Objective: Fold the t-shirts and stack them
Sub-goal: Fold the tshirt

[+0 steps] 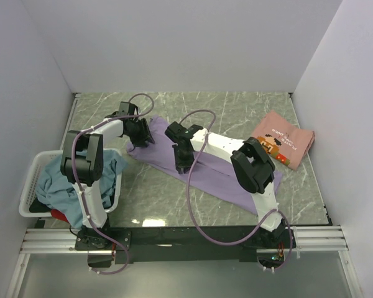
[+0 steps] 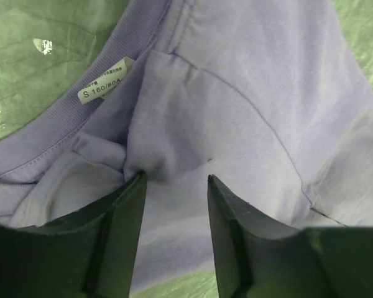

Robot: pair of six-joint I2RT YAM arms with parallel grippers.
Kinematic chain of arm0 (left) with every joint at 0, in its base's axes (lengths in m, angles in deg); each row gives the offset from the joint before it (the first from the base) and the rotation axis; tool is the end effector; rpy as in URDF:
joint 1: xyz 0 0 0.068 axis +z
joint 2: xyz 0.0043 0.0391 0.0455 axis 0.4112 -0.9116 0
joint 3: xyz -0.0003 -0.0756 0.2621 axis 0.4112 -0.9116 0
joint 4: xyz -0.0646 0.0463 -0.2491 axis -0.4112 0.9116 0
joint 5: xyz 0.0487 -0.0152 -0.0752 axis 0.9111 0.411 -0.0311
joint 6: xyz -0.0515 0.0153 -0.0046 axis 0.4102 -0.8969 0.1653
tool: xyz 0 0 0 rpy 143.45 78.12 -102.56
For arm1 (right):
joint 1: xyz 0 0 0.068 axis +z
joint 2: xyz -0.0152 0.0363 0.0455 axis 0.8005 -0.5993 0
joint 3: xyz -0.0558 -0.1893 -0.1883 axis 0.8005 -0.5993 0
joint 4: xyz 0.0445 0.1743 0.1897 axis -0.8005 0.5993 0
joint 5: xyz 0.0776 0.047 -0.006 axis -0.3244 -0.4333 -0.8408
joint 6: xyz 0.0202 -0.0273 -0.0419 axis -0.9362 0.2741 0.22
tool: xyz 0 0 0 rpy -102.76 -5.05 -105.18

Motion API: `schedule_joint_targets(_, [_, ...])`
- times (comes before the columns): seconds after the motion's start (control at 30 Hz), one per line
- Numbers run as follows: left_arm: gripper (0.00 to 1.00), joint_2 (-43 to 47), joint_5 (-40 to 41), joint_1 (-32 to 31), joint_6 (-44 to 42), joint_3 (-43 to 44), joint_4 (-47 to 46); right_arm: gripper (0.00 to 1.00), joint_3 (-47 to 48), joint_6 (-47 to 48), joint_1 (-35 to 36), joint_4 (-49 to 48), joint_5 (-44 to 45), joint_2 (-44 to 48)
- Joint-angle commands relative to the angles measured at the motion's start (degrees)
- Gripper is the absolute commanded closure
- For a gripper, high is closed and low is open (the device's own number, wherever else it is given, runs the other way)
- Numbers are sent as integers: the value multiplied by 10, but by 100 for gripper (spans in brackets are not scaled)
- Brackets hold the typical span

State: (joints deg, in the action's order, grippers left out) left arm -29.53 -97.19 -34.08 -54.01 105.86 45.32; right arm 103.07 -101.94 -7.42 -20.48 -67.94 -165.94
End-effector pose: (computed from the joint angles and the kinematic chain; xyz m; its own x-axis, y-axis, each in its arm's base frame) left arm 0.3996 -0.0794 0.1651 -0.8935 -0.3413 -0.2920 -0.1793 0.8671 -0.4647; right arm 0.2965 0.3063 0.1738 -0.9738 -0.1333 -0.1843 -0.1668 0.9693 0.1807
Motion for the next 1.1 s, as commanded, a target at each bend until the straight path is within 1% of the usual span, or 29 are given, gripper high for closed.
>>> schedule_joint_targets(0.0, [49,49,-1,1,-24,12,-11,66,25,9,3,24,18,68])
schedule_joint_targets(0.13, [46,84,-7,1,-26,41,6,66,37,22,3,23,35,88])
schedule_joint_targets(0.23, [45,107,0,1,-28,39,34,66,38,28,-5,20,45,94])
schedule_joint_targets(0.3, [44,110,-1,1,-19,37,69,66,24,30,-15,10,41,97])
schedule_joint_targets(0.4, [46,114,-17,1,4,6,83,66,-15,33,-45,-12,34,113])
schedule_joint_targets(0.43, [46,115,-14,1,8,-18,80,66,-37,33,-65,-17,31,126])
schedule_joint_targets(0.53, [46,119,7,1,12,-48,81,66,-84,37,-96,-41,21,150])
schedule_joint_targets(0.57, [45,111,8,1,11,-51,81,66,-96,38,-118,-46,21,156])
schedule_joint_targets(0.8, [45,47,-24,1,22,-33,51,66,-207,59,-207,-94,21,200])
schedule_joint_targets(0.9, [46,-1,-21,2,22,-17,41,66,-247,76,-232,-112,-2,206])
schedule_joint_targets(1.07, [46,-72,-9,3,22,25,42,67,-283,88,-238,-115,-16,194])
